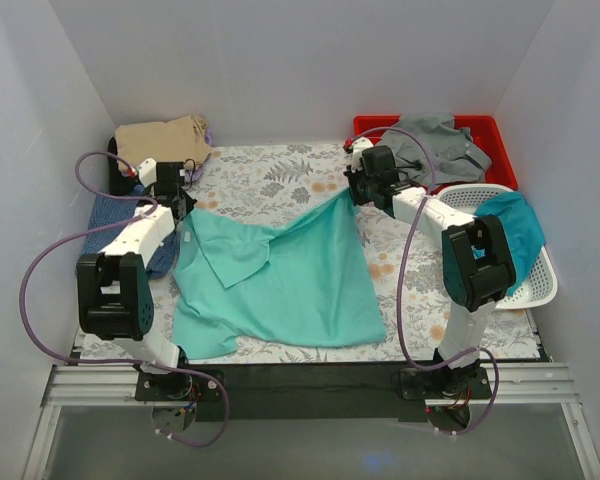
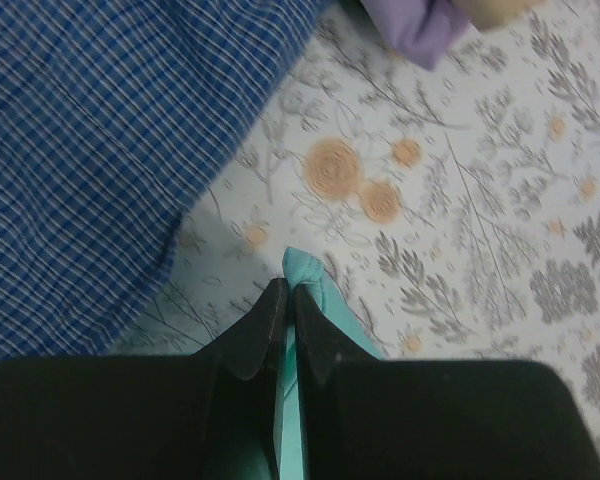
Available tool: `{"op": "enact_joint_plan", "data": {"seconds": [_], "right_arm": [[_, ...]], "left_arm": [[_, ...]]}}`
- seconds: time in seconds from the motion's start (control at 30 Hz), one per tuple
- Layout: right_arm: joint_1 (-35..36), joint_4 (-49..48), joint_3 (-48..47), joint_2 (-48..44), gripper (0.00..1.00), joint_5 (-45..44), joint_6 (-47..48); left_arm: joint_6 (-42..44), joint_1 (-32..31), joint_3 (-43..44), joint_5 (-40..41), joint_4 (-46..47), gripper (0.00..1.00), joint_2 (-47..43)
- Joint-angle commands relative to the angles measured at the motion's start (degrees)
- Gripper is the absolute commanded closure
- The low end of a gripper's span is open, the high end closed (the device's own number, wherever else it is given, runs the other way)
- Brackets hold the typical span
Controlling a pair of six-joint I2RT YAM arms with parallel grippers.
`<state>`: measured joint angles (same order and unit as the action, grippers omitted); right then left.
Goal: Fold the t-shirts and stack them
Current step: Flatten the tshirt out
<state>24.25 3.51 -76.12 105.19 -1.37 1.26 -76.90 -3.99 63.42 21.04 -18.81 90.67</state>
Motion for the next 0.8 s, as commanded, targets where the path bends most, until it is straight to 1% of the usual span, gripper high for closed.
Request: {"op": "enact_joint_plan", "data": {"seconds": [0.0,0.07,0.13,0.2,0.27,0.37,0.43,0.5,0.57,0.67,0.7,0.77], "right_arm": [[-2.10,0.97,-3.86,2.39,0.99,-1.36,-0.46],[-2.80,1.32,-4.39,3.61,0.99,-1.36,-0.47],[-2.98,2.20,-4.92,4.41,0.99,-1.27,-0.20],[-3.07,2.73,-5.79,5.55,0.99,-0.48,-0.03],[-3.07,3.35,-6.32,6.52,0.99,0.83,0.15],[-3.07,3.79,-6.15,6.87,0.89,3.73,-0.20],[-3.07,3.70,-5.62,6.61,0.82,4.35,-0.20],[-3.07,3.52,-4.92,5.65,0.80,4.88,0.06],[-3.07,3.00,-4.22,4.33,0.79,3.75,0.41],[-3.07,3.08,-3.51,2.40,0.78,1.64,1.02],[-2.98,3.61,-3.43,1.78,0.78,0.32,1.38],[-3.07,3.61,-1.94,-0.32,0.78,-1.52,1.47]], "left_arm": [[0.70,3.90,4.34,2.52,1.23,1.00,2.13],[1.84,7.93,6.27,-1.59,2.28,1.00,5.38],[2.02,8.91,7.68,-4.06,2.46,1.00,8.71],[3.16,9.26,9.61,-4.51,3.34,1.00,11.53],[4.48,10.22,13.55,-9.23,2.03,0.99,15.82],[4.04,10.32,16.99,-10.31,-1.83,0.93,20.49],[4.65,10.32,19.72,-11.27,-2.99,0.91,21.65],[5.79,10.23,21.65,-13.29,-2.99,0.88,21.91],[6.06,10.32,22.62,-12.69,-2.81,0.85,21.30],[7.64,10.32,25.25,-11.12,-3.59,0.75,19.81],[7.65,10.32,26.05,-10.58,-4.13,0.70,18.76],[7.99,10.32,27.28,-10.58,-5.09,0.70,17.26]]}}
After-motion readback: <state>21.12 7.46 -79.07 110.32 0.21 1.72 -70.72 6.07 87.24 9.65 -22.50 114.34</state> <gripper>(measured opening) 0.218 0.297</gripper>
